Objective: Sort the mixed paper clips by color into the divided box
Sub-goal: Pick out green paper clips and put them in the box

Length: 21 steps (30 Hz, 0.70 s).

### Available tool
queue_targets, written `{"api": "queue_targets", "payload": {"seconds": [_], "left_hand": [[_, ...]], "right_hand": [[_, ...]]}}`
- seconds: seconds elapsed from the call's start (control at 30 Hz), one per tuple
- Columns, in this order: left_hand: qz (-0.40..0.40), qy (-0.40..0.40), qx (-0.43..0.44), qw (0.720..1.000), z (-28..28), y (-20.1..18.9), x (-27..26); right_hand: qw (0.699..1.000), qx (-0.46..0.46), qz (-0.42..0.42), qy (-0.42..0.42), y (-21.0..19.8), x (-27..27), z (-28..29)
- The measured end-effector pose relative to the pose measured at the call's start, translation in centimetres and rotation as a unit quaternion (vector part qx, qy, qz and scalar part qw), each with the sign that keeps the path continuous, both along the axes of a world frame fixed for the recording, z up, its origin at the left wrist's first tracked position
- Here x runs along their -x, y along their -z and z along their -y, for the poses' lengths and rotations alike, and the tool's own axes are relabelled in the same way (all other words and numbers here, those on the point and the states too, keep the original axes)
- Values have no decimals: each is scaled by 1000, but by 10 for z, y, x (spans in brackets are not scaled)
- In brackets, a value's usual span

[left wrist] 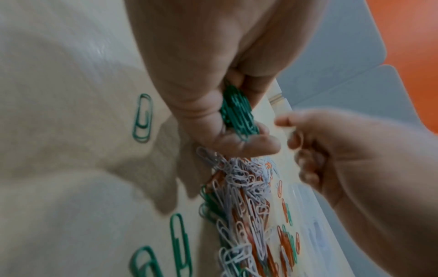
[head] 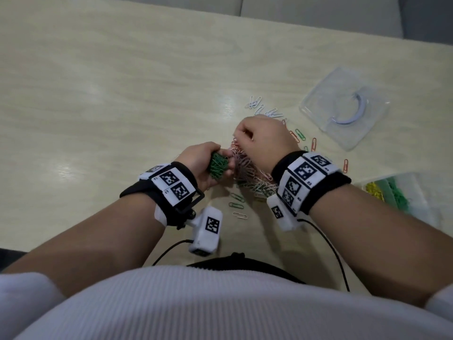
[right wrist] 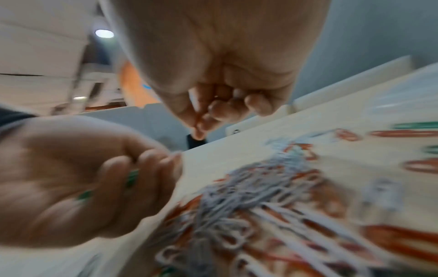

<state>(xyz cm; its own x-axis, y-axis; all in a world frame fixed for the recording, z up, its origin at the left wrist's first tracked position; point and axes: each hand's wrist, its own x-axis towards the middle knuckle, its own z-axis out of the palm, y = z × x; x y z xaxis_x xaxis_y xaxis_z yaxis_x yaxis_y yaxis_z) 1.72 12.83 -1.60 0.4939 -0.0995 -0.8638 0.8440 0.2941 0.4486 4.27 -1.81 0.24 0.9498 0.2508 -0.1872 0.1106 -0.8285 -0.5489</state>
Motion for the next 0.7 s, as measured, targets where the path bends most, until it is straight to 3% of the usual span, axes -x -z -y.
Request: {"api": "queue_targets", "payload": {"seconds": [0.1,0.3,0.53,0.7], "left_hand": [[5,26,2,1000,4,-2,3],[6,64,-24,998,10,-6,7],[9,68,-25,997,15,-8,5],[4,73,-24,997,16,-8,5]], "right_hand": [[994,73,0,82,12,-12,33],[982,186,-25,13,26,-10,49],[981,165,-46,94,29,-10,53],[978,185,-60,70,31,-15,48]]}}
